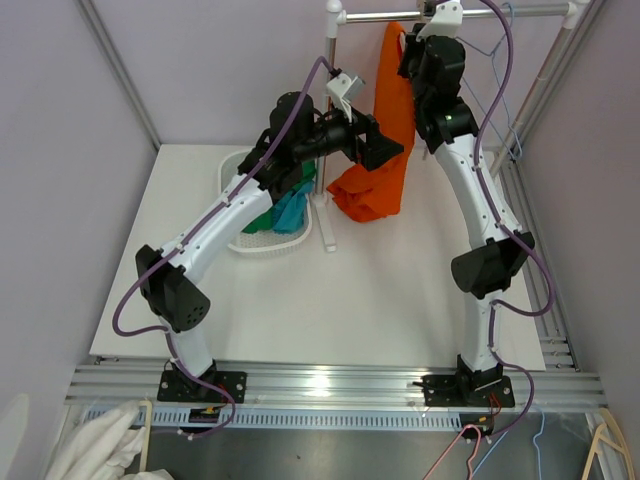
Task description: Remove the t-shirt from the hanger
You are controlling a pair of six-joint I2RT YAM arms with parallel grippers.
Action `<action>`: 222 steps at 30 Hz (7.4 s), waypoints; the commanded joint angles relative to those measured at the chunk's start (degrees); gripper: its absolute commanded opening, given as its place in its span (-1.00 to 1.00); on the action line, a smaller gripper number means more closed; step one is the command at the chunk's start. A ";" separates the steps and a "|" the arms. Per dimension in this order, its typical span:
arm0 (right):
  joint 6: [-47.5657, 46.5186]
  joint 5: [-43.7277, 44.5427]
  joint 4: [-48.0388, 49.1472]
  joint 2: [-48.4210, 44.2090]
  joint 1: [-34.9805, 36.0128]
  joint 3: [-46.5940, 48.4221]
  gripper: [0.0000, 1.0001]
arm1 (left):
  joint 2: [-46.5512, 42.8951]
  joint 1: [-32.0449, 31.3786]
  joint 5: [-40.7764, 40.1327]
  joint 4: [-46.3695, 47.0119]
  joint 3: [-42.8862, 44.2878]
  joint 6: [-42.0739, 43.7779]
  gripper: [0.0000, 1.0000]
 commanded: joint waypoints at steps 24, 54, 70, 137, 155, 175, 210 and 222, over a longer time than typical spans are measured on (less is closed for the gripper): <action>-3.55 -6.86 24.48 -40.57 5.45 -46.14 -1.00 | -17.10 -4.85 -9.33 -1.78 -8.81 6.27 0.99; 14.31 62.40 0.49 -37.88 38.76 -40.65 -1.00 | -58.50 -30.25 -38.44 -7.31 -50.64 8.12 0.99; 5.16 62.31 6.38 -29.62 39.30 -31.59 -1.00 | -58.77 -37.19 -43.79 -2.48 -55.83 9.35 0.99; 22.05 14.58 -43.21 -49.63 30.24 -23.22 -1.00 | -22.21 8.16 -24.73 -11.61 -20.28 -14.22 -0.99; 9.82 2.19 -4.98 -46.49 18.47 -35.54 -1.00 | -9.29 18.27 -18.74 -3.47 23.17 -12.02 -0.99; 8.76 -5.45 3.40 -35.95 9.41 -34.50 -1.00 | -10.00 24.42 -33.32 2.11 1.83 -3.66 -0.99; 6.65 -7.03 0.32 -26.89 4.40 -23.78 -1.00 | 15.00 23.80 -26.92 -46.88 -2.13 -10.68 -0.48; 8.49 -9.15 -2.66 -22.33 2.82 -16.83 -1.00 | 6.81 23.72 -31.92 -54.16 15.89 -11.39 0.99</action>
